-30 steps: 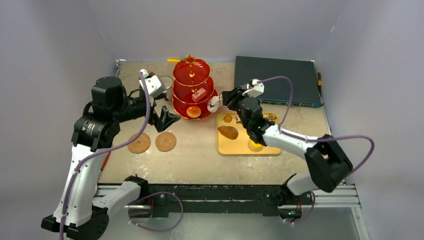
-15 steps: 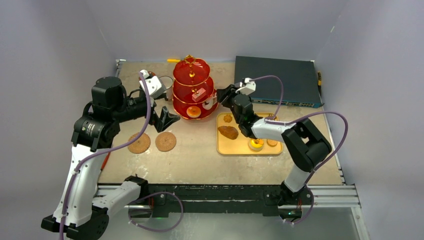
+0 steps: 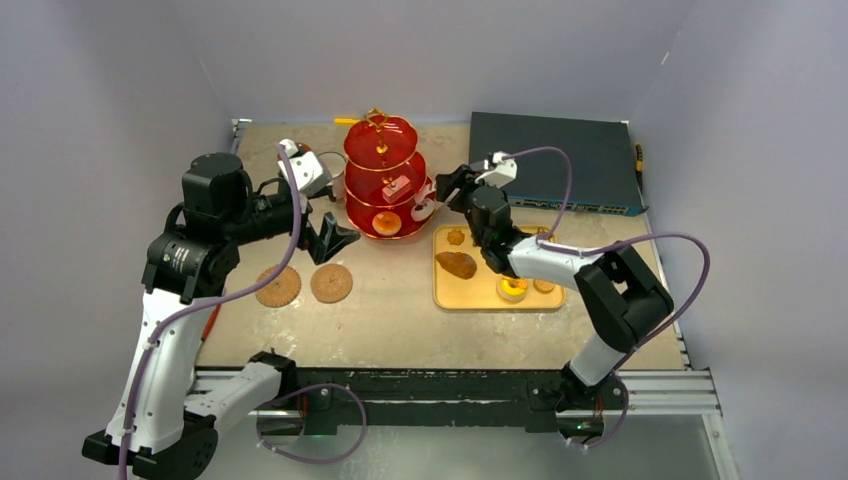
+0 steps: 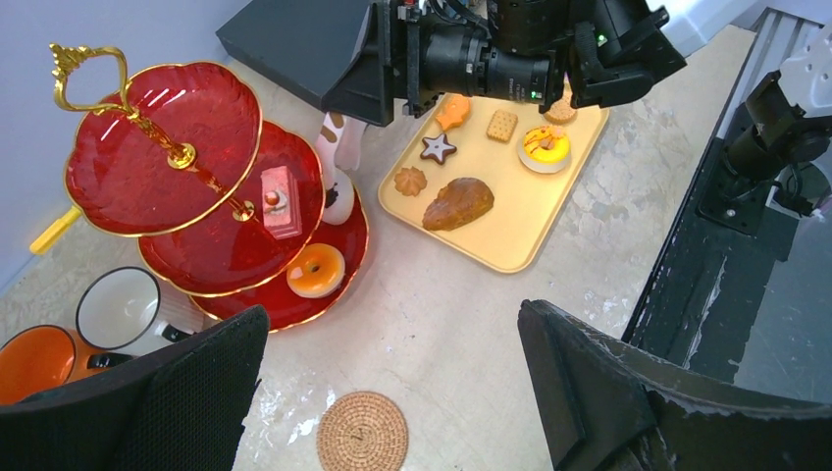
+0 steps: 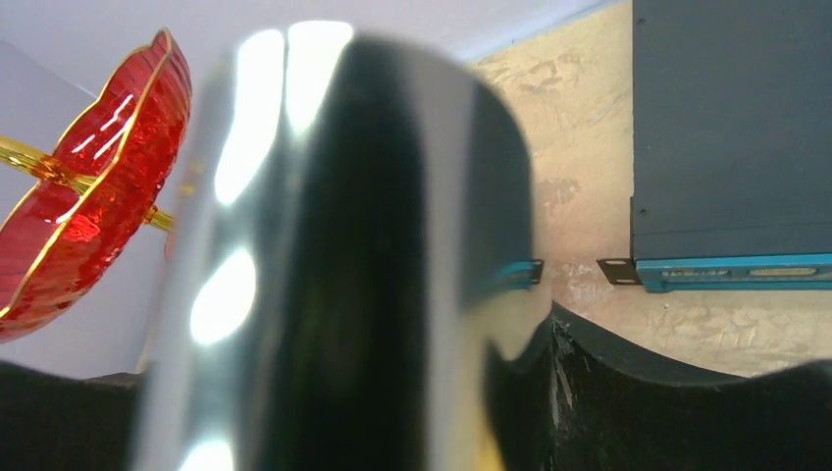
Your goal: Serve the afternoon tea
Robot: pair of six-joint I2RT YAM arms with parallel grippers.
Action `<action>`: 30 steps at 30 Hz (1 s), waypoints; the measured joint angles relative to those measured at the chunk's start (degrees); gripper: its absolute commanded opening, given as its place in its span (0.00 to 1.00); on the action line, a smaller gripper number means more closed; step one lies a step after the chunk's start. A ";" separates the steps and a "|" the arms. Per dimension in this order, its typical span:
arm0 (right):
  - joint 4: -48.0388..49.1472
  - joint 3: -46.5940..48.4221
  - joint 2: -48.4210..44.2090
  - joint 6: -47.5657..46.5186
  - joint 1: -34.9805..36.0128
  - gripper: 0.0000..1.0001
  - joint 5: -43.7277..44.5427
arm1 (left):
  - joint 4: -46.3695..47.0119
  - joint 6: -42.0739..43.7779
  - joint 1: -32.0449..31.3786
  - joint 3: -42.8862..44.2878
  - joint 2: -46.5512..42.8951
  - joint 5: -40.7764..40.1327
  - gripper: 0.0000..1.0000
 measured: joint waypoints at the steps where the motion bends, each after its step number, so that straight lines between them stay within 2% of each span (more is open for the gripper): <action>1: -0.50 -0.07 -0.55 -0.17 0.00 0.65 0.00 | -0.02 0.00 -0.02 0.09 0.00 0.00 0.99; 9: -3.54 -2.78 -7.45 -1.68 0.00 0.64 1.09 | -0.02 0.00 0.00 0.20 0.00 0.00 0.99; 18: -12.61 -11.80 -23.28 -4.81 0.00 0.67 1.25 | 0.00 0.00 -0.02 0.20 0.00 0.13 0.99; 25: -20.28 -18.21 -33.18 -8.72 0.00 0.70 -3.37 | 0.04 -0.04 0.00 0.20 0.00 0.31 0.99; 30: -23.15 -19.06 -34.29 -11.04 0.02 0.71 -6.69 | 0.04 -0.04 0.00 0.20 0.00 0.39 0.99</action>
